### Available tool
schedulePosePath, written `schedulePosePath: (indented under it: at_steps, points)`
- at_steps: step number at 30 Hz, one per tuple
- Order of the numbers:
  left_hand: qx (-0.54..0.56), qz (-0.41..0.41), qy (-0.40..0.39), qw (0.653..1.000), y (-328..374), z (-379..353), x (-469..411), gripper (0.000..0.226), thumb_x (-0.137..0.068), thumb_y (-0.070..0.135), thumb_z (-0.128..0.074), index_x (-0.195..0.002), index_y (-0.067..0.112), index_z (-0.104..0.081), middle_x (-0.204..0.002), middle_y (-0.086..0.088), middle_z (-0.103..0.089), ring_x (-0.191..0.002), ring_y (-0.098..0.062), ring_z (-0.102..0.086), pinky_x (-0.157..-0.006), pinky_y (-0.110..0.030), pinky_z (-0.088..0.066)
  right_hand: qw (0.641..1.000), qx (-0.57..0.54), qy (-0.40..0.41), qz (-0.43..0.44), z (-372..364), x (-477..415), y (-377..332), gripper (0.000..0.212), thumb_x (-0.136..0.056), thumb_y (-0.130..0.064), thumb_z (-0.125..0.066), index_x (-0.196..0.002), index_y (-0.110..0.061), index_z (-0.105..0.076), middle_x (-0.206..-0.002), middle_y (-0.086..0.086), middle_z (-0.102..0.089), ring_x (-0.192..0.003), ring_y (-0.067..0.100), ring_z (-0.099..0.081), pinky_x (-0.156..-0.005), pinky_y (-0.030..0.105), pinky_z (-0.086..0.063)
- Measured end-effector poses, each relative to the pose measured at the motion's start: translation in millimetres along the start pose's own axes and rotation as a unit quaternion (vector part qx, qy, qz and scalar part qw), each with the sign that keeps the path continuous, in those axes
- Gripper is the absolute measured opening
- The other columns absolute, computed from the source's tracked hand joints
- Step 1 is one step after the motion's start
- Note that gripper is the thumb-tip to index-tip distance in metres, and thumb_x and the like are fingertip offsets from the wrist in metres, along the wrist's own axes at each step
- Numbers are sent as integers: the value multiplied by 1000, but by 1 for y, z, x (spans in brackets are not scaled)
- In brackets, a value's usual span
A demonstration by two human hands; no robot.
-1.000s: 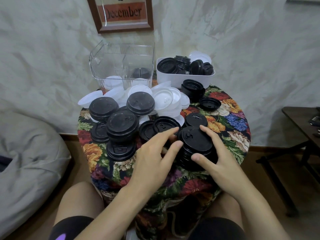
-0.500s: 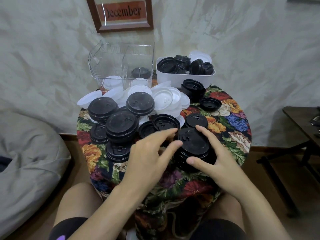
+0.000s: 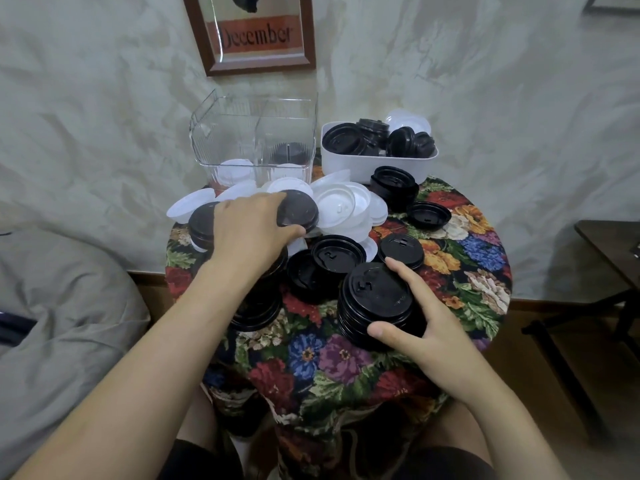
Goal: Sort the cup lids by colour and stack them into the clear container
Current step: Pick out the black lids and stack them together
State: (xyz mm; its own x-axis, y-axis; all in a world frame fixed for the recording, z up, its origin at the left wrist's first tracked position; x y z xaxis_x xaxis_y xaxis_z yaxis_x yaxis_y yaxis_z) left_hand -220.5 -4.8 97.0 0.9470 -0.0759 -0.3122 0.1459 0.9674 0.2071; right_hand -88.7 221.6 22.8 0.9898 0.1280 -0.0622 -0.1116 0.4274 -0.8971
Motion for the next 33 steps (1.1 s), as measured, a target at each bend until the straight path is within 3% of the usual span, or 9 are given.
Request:
schedulePosePath:
  at_steps: [4,8,10,13,18,22,25,29,33]
  points:
    - [112,-30,36,993,15,28,14,67,-85,57,-73,-142,24,-60,-136,-3,-66,-124,-28,-59,-97,-38,-42,1000,1,-2,-6,1,0,3,82,-76,-58,-80,-141,-70,-33,-138,-48,-42,-129,-18,-45,-110,29,-42]
    - [266,-114,-64,955,57,28,54,71,-72,68,-78,-137,41,-63,-135,20,-65,-122,-1,-57,-106,-27,-43,1000,-5,6,-9,2,0,7,91,-74,-67,-81,-146,-69,-25,-142,-46,-41,-133,-16,-43,-111,30,-41]
    - [251,-150,-117,949,72,14,72,72,-70,75,-72,-135,45,-62,-136,25,-63,-125,4,-55,-109,-28,-43,1000,-9,9,-9,3,-1,9,101,-71,-72,-80,-150,-67,-18,-147,-43,-38,-137,-13,-40,-113,31,-39]
    - [237,-175,-154,943,80,-6,85,65,-78,68,-74,-137,46,-60,-141,28,-56,-131,7,-48,-112,-28,-39,1000,-12,9,-8,4,0,9,107,-72,-66,-81,-150,-69,-8,-149,-48,-28,-143,-14,-31,-115,28,-34]
    - [300,-181,-184,919,86,-19,92,65,-86,54,-76,-146,49,-50,-150,33,-45,-139,13,-38,-118,-32,-36,1000,-9,7,4,3,-1,9,107,-74,-57,-83,-151,-67,-9,-139,-61,-25,-136,-24,-31,-111,20,-33]
    - [340,-161,-235,896,81,-32,92,76,-86,54,-74,-151,53,-34,-153,33,-43,-141,12,-37,-121,-34,-34,1000,-9,-4,10,2,-1,7,101,-71,-67,-81,-150,-66,-18,-146,-48,-36,-138,-16,-37,-112,26,-36]
    - [343,-155,-223,899,77,-37,95,72,-89,57,-66,-152,51,-34,-152,32,-44,-141,12,-37,-121,-34,-35,1000,-17,7,19,4,0,7,92,-73,-79,-71,-151,-58,-27,-143,-42,-44,-135,-14,-43,-110,28,-39]
    - [393,-116,-141,901,70,-38,104,73,-87,63,-65,-153,45,-39,-150,33,-46,-140,13,-38,-119,-35,-37,999,-29,33,28,8,1,8,78,-82,-74,-66,-150,-52,-34,-141,-39,-49,-132,-12,-47,-108,29,-41]
    - [425,-88,-131,892,65,-50,113,88,-76,67,-73,-154,50,-35,-148,28,-52,-140,6,-44,-118,-37,-40,998,-29,47,31,8,2,9,70,-86,-64,-69,-148,-50,-38,-139,-38,-51,-131,-11,-48,-105,25,-41]
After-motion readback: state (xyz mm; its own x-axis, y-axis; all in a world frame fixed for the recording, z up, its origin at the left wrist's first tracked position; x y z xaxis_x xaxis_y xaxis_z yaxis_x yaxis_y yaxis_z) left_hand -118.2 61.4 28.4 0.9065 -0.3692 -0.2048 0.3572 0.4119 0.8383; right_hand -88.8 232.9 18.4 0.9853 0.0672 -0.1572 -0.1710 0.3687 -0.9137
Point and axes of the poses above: each hand's wrist, its own x-axis away from the middle knuckle, its own z-axis out of the back of the hand, y = z × x, the point moved 10 cm from there along -x, towards the middle knuckle
